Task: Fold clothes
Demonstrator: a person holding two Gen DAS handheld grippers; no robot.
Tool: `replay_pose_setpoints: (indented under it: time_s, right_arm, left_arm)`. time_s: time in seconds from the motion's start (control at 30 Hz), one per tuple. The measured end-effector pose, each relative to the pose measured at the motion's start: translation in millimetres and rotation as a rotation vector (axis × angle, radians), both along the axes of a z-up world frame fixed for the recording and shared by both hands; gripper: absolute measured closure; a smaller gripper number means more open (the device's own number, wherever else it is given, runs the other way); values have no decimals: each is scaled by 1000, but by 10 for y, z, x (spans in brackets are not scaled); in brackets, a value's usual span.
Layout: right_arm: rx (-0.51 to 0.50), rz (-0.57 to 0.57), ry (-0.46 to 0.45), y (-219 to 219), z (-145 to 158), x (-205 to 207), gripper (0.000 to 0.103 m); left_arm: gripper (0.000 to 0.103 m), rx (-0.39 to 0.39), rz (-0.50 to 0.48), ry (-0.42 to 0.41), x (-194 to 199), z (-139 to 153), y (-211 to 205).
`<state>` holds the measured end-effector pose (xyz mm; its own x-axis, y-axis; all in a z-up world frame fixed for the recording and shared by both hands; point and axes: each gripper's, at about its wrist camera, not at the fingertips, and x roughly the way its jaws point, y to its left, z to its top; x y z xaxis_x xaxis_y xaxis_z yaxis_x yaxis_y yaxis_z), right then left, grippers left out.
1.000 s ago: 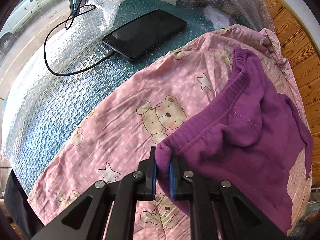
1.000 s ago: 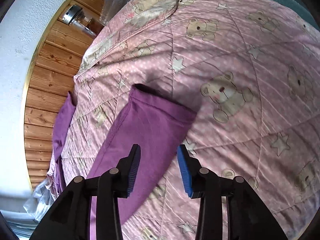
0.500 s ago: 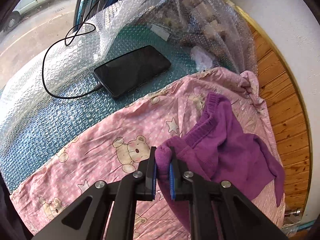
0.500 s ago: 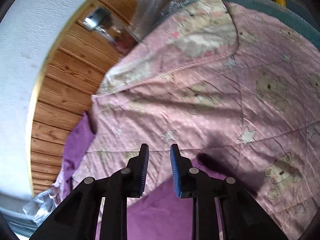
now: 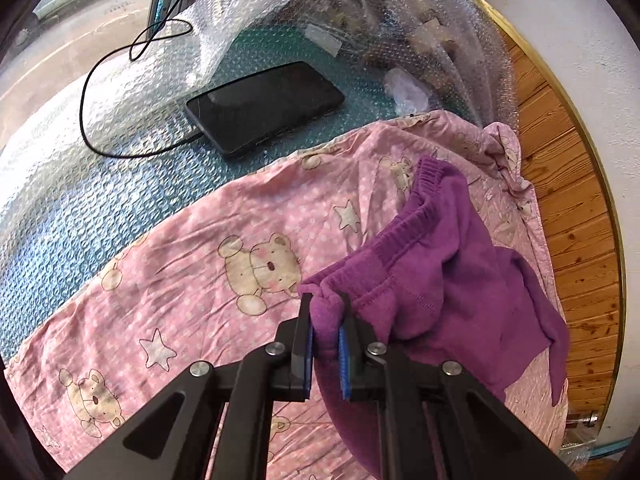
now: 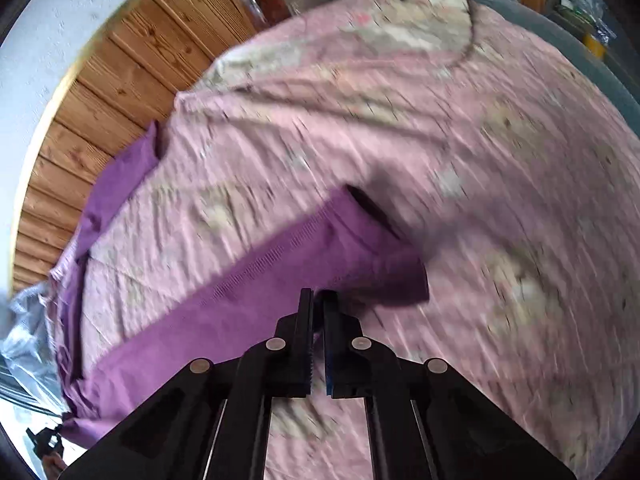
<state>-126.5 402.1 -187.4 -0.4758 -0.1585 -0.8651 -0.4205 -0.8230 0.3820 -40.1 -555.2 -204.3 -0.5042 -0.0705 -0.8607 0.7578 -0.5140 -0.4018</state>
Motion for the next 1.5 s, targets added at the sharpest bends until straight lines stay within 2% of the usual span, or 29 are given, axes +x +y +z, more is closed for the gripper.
replay_pose_setpoints:
  time_s: [0.07,0.1,0.13,0.2,0.27,0.37,0.5,0.63,0.7,0.8,0.83,0.87,0.93,1.03,1.17,1.27,1.33,1.37,1.5]
  right_arm:
    - [-22,-30,47,86,161,-373,101]
    - [-47,-46,43,130,154,-523,99]
    - [-74,-63,24,165,101,-608,89]
    - [-126,-99,-11,231,9,-749,81]
    - [-154,-121,5,241,31,-603,75]
    - [-177,-131,20,196,49,-255,70]
    - [-176,-104,-26,8,-94,12,67]
    - [-89,-74,-62,-214,-106,-191,62]
    - [-11,-80,-116,-350,-102,-360,60]
    - [63,-73,-234,-525,-236,-562,62]
    - [91,-63,-272,-572,-296,-590,86]
    - [105,-65,-275,-573,-299,-553,98]
    - [127,-74,-275,-562,-284,-458,102]
    - [105,-117,-205,-370,-5,13,103]
    - [119,-181,-212,-101,143,802,103]
    - [78,-247,-248,151,48,1297,103]
    - [21,-251,-219,221,-31,1477,103]
    - [-14,-251,-197,246,-66,1554,103]
    - [-143,-236,-53,106,-56,1516,80]
  left_arm:
    - [93,-4,21,27,-194,140,-67]
    - [93,-15,36,22,-305,180,-107]
    - [93,-22,48,-2,-418,182,-146]
    - [93,-11,34,-105,-622,16,-166]
    - [93,-8,-9,-178,-738,-123,-102]
    - [93,-17,-34,-176,-714,-180,-8]
    - [93,-12,-32,-161,-590,-229,-25]
    - [93,-12,-33,-155,-517,-253,-32]
    - [93,-17,-34,-151,-497,-245,-17]
    - [93,-16,-27,-144,-465,-241,8]
    - [93,-14,-25,-141,-448,-241,14]
    - [93,-12,-24,-138,-431,-235,18]
    - [93,-13,-28,-128,-385,-195,25]
    - [93,7,-59,-83,-235,-55,11]
    - [93,26,-120,-56,238,76,-25]
    - [93,62,-148,-59,656,30,-71]
    - [93,94,-165,-84,866,-125,-88]
    - [93,108,-173,-93,943,-207,-89]
    - [93,129,-168,-70,1026,-448,-73]
